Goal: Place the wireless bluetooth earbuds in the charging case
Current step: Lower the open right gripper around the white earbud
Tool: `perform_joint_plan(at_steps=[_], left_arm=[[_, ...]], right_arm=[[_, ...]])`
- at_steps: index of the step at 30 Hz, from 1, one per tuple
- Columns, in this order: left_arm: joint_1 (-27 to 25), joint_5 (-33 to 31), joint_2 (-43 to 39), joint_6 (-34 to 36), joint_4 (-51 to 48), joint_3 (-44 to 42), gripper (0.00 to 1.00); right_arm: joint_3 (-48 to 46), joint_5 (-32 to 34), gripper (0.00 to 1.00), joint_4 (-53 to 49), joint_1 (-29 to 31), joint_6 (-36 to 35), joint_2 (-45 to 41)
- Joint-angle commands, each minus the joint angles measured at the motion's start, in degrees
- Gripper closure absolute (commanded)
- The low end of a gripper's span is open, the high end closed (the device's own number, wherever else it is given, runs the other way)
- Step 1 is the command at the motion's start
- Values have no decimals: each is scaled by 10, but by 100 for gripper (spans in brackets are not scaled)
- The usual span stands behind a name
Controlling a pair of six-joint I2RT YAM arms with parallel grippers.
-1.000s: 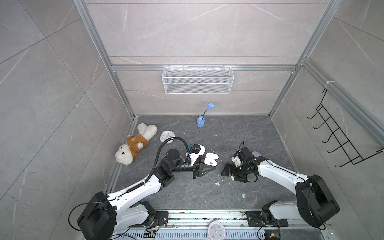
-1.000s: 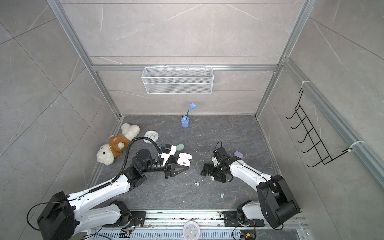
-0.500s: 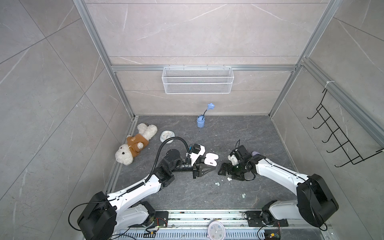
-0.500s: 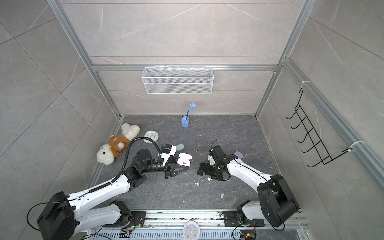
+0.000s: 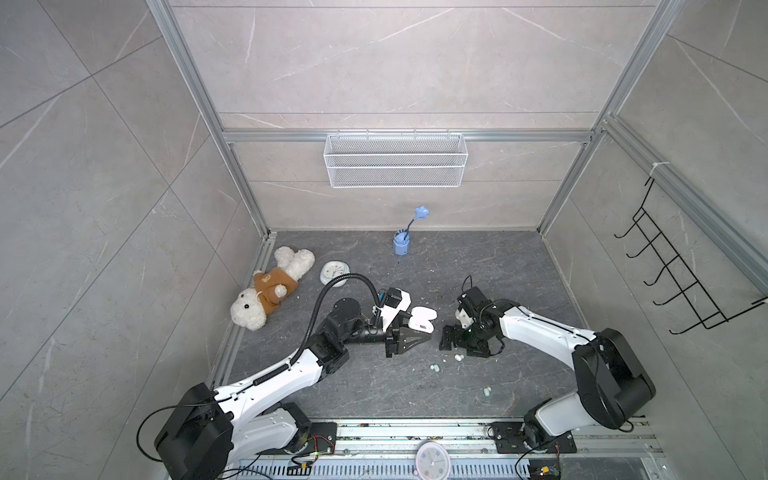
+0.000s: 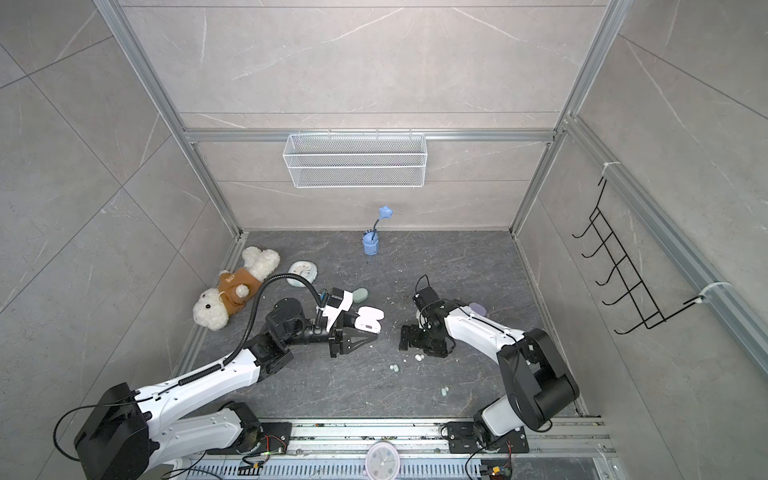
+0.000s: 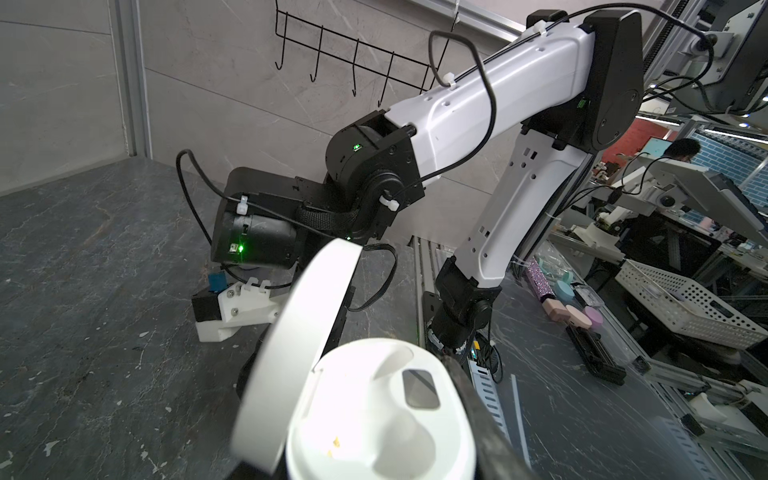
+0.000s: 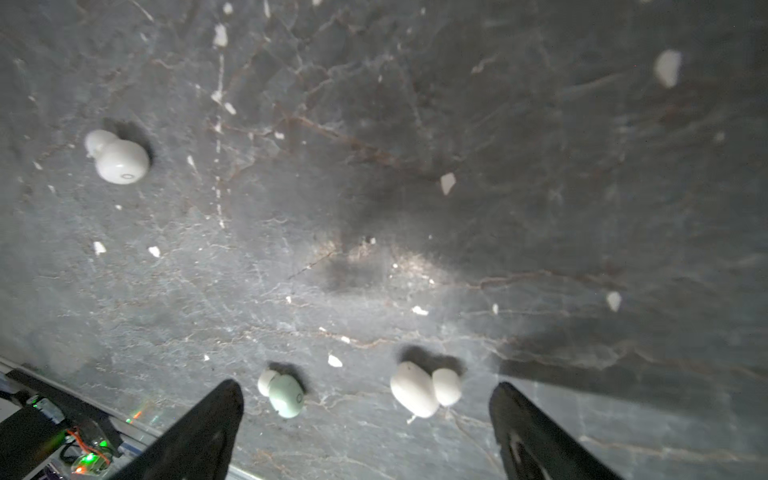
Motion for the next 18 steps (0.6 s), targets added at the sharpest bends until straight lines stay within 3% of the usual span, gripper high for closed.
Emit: perform_joint_plan(at_steps=[1, 18], left_arm=[[-2, 0, -9, 11, 10, 28, 80], [-2, -5, -8, 16, 1, 31, 80]], right_arm=[[16, 2, 5, 11, 3, -15, 21], [-25, -45, 4, 25, 9, 5, -13]])
